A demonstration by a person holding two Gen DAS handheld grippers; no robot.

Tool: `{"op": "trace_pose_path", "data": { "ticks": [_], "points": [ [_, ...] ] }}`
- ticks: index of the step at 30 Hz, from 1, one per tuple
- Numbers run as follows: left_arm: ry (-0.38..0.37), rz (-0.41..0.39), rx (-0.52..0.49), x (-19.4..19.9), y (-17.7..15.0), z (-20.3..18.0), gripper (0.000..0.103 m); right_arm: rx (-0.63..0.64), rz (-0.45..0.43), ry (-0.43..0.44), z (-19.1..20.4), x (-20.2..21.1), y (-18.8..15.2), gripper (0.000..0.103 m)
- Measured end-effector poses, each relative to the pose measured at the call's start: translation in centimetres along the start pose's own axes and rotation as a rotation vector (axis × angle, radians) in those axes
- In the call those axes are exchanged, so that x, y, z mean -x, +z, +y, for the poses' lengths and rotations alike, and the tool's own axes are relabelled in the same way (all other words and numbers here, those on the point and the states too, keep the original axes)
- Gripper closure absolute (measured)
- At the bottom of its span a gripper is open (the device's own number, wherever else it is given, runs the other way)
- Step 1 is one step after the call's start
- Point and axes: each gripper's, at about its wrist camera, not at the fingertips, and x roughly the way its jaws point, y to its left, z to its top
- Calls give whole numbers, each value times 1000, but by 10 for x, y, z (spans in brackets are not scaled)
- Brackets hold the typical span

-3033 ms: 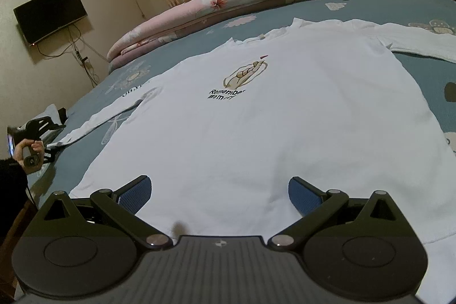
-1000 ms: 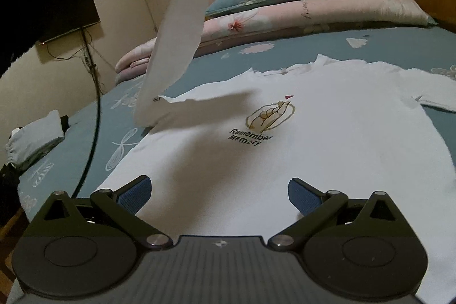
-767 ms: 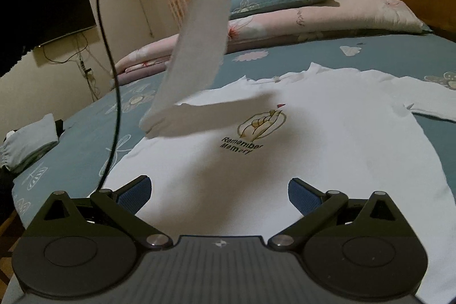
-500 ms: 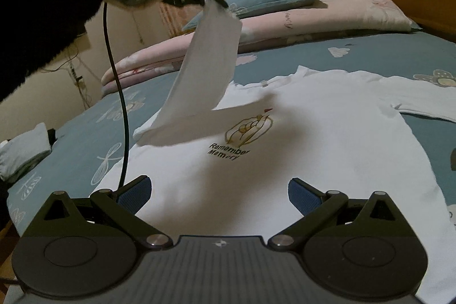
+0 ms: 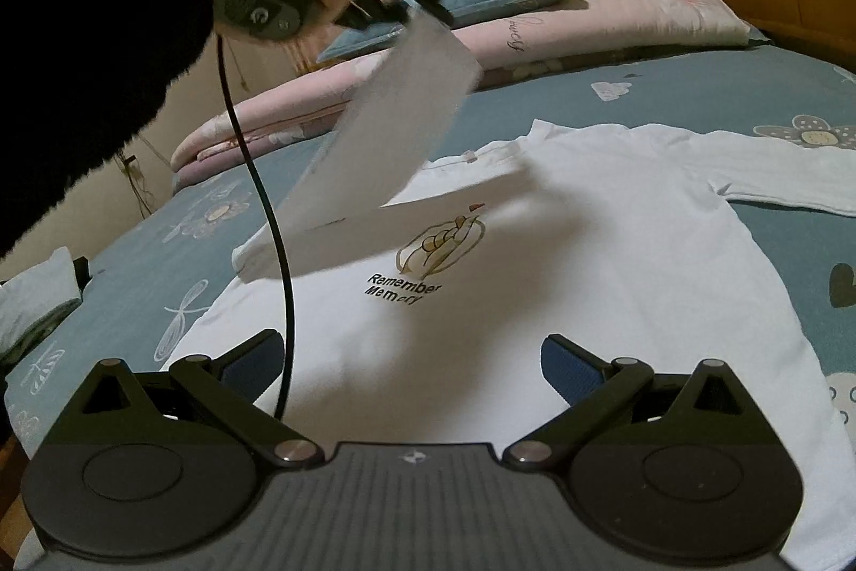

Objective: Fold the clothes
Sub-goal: 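Carry the strip with the left gripper onto the 'Remember Memory' shirt, then open the left gripper to release the strip on the shirt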

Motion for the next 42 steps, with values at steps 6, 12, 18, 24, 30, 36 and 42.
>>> {"op": "trace_pose_path", "data": {
  "ticks": [6,12,18,24,30,36,42],
  "points": [
    [7,-6,-80,7,-7,-1,61,-4,12,-10,1,-4,0,0],
    [59,-27,-169,32,-10,13,53,-13,27,-25,-1,-8,-1,0],
    [190,-58,-254,73,-31,59,35,-45,41,-32,-6,-12,-1,0],
    [376,-57,-308,90,-84,122,32,-69,67,-34,-9,-18,-4,0],
    [446,-15,-303,70,-146,168,32,-60,68,-32,-7,-22,-8,0],
    [559,-93,-469,49,-172,176,29,-57,68,-19,-7,-27,-12,0],
    [570,-143,-385,38,-157,193,22,40,85,-55,6,-30,-14,0]
  ]
}}
